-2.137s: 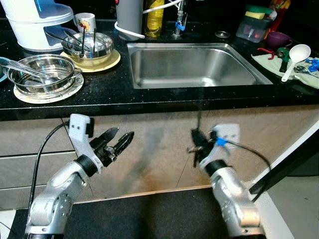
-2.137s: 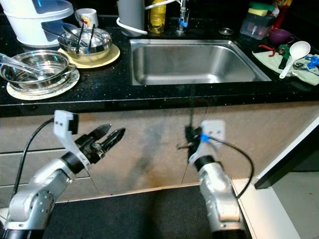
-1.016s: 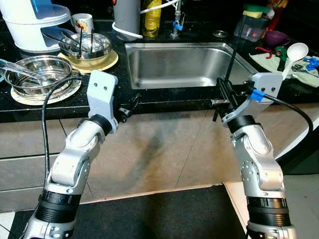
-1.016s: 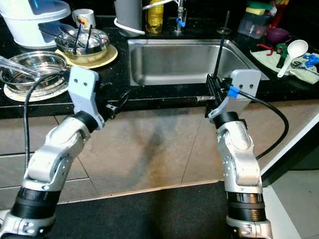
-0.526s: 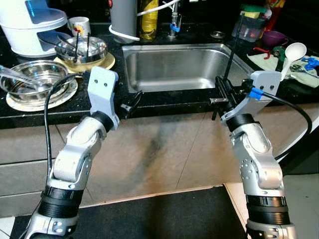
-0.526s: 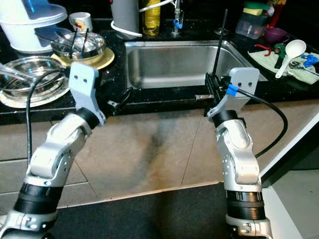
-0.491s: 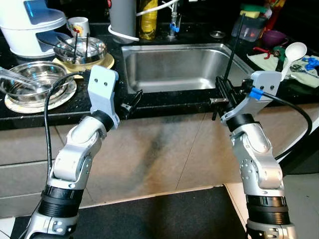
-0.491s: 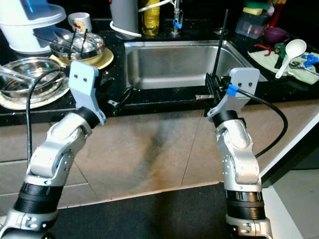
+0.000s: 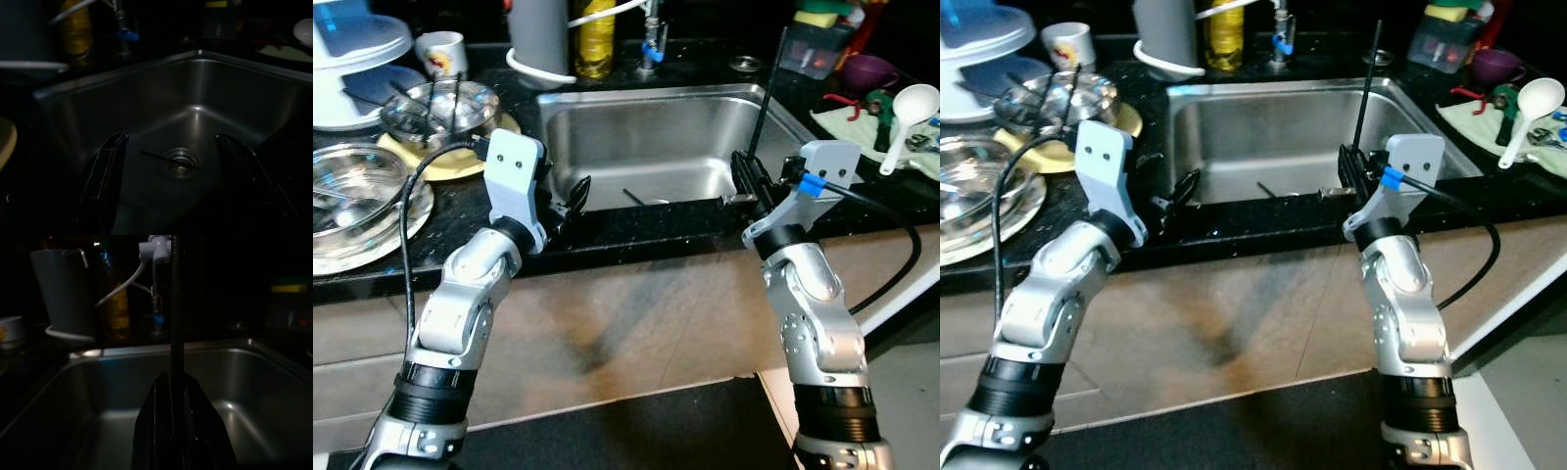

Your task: Kitchen organization

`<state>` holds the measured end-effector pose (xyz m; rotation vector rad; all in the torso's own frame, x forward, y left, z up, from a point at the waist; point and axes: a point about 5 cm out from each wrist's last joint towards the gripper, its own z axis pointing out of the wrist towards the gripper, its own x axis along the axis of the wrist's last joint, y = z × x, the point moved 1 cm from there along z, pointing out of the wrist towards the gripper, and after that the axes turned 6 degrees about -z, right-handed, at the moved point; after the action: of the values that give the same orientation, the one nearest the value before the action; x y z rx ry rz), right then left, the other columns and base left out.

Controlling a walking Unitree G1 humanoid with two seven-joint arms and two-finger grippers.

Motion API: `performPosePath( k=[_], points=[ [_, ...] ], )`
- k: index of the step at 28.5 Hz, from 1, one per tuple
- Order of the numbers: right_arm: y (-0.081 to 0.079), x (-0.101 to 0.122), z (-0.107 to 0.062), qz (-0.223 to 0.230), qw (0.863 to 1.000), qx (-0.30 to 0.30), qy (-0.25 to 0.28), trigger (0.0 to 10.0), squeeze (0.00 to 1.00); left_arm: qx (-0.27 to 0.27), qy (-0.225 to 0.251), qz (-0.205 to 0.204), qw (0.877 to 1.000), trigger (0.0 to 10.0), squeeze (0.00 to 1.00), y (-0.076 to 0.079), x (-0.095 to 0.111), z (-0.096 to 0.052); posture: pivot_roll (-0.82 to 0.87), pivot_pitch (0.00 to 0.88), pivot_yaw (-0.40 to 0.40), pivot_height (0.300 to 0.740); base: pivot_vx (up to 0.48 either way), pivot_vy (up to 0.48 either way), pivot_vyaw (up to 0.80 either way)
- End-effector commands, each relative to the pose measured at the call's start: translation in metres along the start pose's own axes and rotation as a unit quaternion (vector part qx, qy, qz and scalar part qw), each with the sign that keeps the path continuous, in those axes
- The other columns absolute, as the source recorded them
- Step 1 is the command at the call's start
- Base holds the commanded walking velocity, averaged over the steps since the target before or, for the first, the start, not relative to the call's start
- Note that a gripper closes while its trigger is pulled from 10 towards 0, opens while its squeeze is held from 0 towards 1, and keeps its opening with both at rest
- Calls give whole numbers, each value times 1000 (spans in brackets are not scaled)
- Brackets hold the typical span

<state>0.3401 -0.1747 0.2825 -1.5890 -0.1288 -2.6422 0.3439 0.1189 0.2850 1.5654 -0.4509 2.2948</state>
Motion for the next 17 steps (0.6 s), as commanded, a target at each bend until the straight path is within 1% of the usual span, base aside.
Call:
performPosePath(
  k=[1,17],
  points=[
    [-7,1,-1,10,1000,8,3,10000,0,6,1,12,1000,10000,0,-5,1,-3,-100,150,-46,740,345,0,0],
    [-4,-2,-3,16,1000,0,0,10000,0,-2,-1,13,1000,10000,0,-2,0,-2,-100,146,-43,740,317,0,0]
  ],
)
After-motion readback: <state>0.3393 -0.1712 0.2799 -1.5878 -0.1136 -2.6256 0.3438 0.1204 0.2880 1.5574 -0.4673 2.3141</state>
